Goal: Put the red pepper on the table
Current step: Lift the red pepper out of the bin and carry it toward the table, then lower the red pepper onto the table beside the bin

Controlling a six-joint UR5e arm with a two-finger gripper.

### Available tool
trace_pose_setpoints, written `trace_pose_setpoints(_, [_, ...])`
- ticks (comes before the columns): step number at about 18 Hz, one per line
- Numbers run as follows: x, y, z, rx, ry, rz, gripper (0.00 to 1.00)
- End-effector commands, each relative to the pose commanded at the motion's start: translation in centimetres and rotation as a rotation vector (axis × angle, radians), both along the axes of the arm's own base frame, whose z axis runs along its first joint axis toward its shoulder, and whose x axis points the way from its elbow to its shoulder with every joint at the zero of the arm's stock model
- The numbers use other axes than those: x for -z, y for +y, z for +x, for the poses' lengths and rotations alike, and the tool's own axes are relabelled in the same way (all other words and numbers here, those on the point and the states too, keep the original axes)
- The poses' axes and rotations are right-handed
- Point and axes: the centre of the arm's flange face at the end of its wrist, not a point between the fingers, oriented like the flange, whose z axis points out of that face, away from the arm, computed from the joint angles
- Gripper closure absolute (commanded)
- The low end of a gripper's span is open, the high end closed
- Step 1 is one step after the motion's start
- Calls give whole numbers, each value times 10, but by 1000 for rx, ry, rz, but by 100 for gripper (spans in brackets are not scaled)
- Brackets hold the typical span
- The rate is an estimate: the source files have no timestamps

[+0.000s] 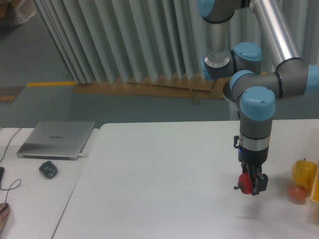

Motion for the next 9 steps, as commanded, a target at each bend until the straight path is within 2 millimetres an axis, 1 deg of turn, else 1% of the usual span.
trace_pose_setpoints(3, [3, -1, -2, -2, 11, -17, 38])
trace_pose_setpoints(5, [13, 1, -2, -2, 5, -34, 38])
trace_pose_setpoints(9, [22, 7, -2, 4, 10, -31, 38])
